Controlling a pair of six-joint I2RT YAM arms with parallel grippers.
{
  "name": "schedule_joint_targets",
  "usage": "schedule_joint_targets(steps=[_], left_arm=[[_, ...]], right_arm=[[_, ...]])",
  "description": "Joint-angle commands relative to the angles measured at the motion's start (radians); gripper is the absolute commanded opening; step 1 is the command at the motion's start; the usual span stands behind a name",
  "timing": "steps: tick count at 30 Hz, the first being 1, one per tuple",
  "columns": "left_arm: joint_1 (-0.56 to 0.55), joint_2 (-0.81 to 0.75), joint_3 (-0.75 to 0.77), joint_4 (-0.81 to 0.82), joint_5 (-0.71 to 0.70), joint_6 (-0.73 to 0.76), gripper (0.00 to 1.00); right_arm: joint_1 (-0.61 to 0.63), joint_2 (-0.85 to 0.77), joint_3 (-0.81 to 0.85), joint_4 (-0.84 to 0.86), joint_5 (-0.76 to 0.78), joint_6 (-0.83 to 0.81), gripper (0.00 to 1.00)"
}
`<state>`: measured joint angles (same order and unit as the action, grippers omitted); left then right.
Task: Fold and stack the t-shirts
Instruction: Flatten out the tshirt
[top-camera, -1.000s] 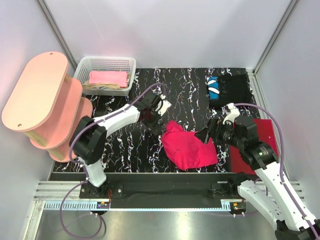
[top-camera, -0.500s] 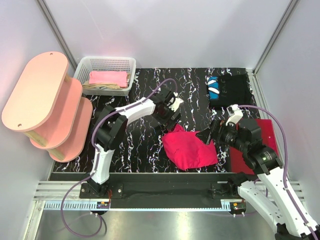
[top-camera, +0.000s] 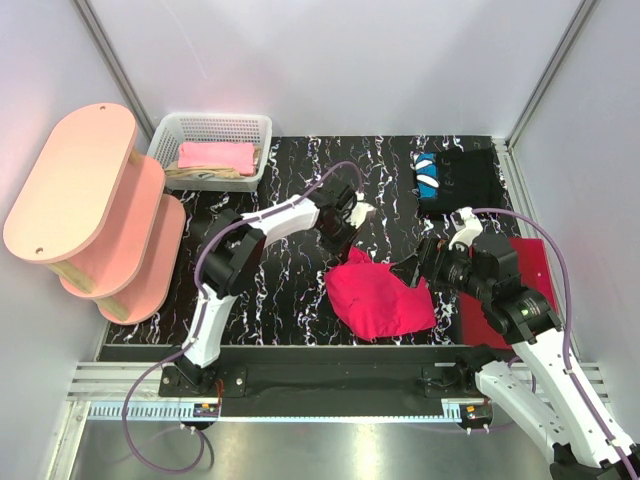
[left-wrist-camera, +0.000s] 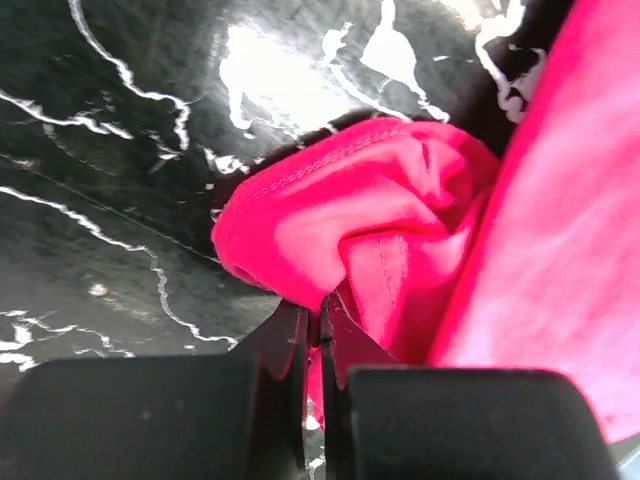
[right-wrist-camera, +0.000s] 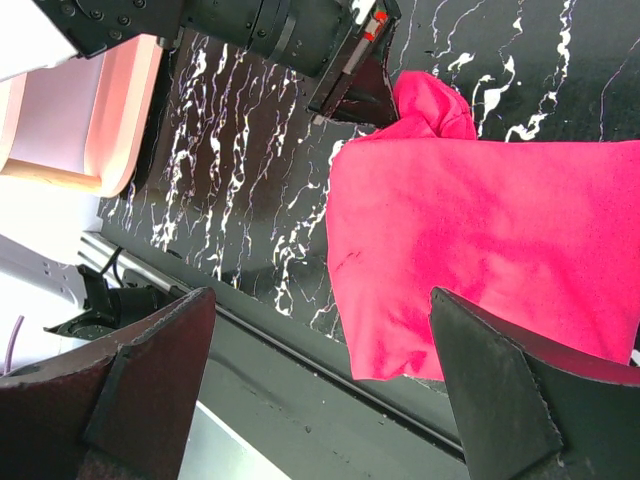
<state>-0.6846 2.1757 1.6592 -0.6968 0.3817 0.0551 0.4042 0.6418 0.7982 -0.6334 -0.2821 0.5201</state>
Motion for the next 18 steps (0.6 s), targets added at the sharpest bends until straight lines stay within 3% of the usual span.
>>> schedule_joint_targets(steps=[1,6,8,10,12,15,18], left_arm=[[0.009,-0.017,0.094,-0.064,0.063,0.014,0.00],[0.104,-0.134,0.255,-0.151,0.057,-0.003,0.00],[0.158,-0.184,0.426,-0.212,0.011,0.012,0.00],[0.178,-0.215,0.613,-0.253,-0.094,0.063,0.00],[0.177,-0.278,0.701,-0.291,-0.194,0.113,0.00],[0.154,-0.407,0.735,-0.285,-0.301,0.195,0.00],[0.140,-0.539,0.697,-0.280,-0.310,0.210,0.00]], right_arm=[[0.004,0.001,0.047,0.021,-0.011,-0.008,0.95],[0.004,0.004,0.056,0.026,-0.014,-0.014,0.95],[0.004,0.010,0.062,0.034,-0.019,-0.015,0.95],[0.004,0.013,0.067,0.040,-0.025,-0.020,0.95],[0.004,0.013,0.072,0.046,-0.032,-0.022,0.95],[0.004,0.009,0.075,0.052,-0.037,-0.025,0.95],[0.004,0.006,0.073,0.055,-0.046,-0.025,0.95]])
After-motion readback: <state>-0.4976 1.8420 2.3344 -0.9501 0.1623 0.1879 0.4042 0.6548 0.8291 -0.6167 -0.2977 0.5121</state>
